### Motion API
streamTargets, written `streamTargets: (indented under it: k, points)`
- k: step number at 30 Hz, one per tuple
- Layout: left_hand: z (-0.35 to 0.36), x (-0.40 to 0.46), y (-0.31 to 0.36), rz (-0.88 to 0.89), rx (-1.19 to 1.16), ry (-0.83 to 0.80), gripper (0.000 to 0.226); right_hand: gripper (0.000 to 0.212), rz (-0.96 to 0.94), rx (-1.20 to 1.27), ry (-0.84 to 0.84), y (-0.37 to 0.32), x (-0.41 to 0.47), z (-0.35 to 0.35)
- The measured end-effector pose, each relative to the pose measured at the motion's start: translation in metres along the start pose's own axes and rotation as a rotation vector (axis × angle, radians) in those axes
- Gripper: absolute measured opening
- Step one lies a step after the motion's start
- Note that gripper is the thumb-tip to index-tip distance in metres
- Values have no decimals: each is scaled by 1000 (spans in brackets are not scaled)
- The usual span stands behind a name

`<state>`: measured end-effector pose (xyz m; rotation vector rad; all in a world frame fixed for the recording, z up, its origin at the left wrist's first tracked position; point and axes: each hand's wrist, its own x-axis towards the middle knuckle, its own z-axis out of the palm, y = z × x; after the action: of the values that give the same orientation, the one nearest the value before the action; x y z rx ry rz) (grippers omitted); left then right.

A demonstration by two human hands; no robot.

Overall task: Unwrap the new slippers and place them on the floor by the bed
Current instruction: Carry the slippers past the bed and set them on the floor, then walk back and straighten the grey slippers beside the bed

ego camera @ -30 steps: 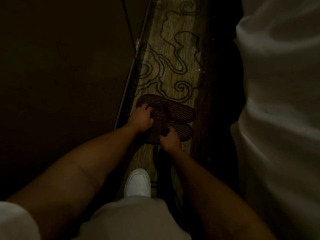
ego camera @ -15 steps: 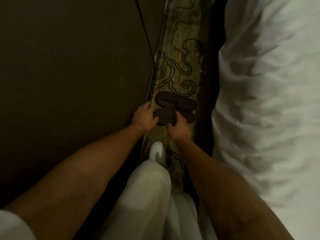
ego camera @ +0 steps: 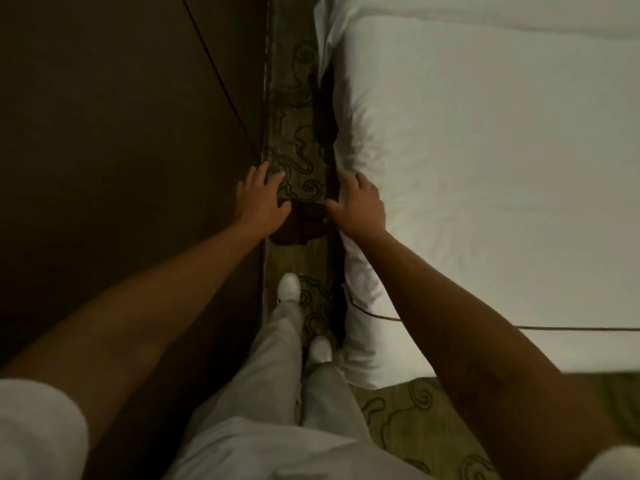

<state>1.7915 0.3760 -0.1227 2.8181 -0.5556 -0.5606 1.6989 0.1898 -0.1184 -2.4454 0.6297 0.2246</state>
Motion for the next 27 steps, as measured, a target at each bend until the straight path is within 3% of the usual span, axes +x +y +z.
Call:
streamTargets:
  k: [7,14,23,27]
  points:
    - [-85,-52,111,299,-22,87,71,66,35,-23,233,-6,-83,-128]
    - [-118,-108,245,679,-51,92,78,65,321,182,539,52,-199,-220]
    - [-50,-252,425,1094,35,18,75,64,643,365,815,183,-408,-263]
    - [5,-328,505,1221,91,-19,76,66,726,366,792,250,-496,-268]
